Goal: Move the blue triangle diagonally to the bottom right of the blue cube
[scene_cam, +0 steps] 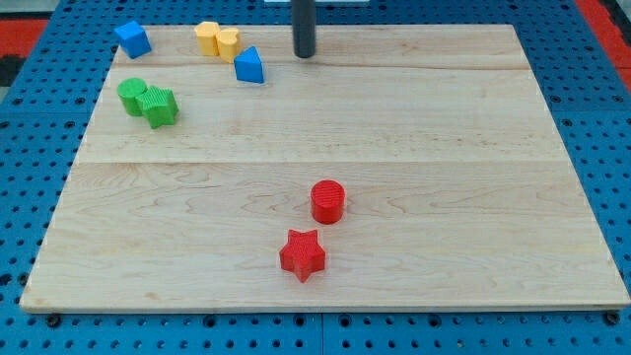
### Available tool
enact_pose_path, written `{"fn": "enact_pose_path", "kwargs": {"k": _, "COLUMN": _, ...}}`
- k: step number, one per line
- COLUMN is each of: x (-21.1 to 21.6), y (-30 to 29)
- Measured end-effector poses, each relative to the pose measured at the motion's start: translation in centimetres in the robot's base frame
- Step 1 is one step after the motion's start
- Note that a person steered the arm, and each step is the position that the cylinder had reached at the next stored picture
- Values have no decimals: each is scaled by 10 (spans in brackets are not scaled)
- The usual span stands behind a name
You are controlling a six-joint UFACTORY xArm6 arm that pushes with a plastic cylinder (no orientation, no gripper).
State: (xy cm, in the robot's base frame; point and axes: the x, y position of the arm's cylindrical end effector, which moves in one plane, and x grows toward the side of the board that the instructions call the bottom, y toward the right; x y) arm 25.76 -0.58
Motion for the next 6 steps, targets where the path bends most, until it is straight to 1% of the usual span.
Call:
{"fn": "enact_pose_path", "kwargs": {"k": 2, "x": 32, "y": -127}}
{"fn": "enact_pose_path", "kwargs": {"k": 3, "x": 52, "y": -112}}
{"fn": "enact_pose_path", "kwargs": {"k": 4, "x": 71, "y": -119}}
{"fn": "enact_pose_path", "kwargs": {"k": 5, "x": 39, "y": -161}}
{"fn": "enact_pose_path", "kwargs": {"k": 6, "x": 7, "y": -172}}
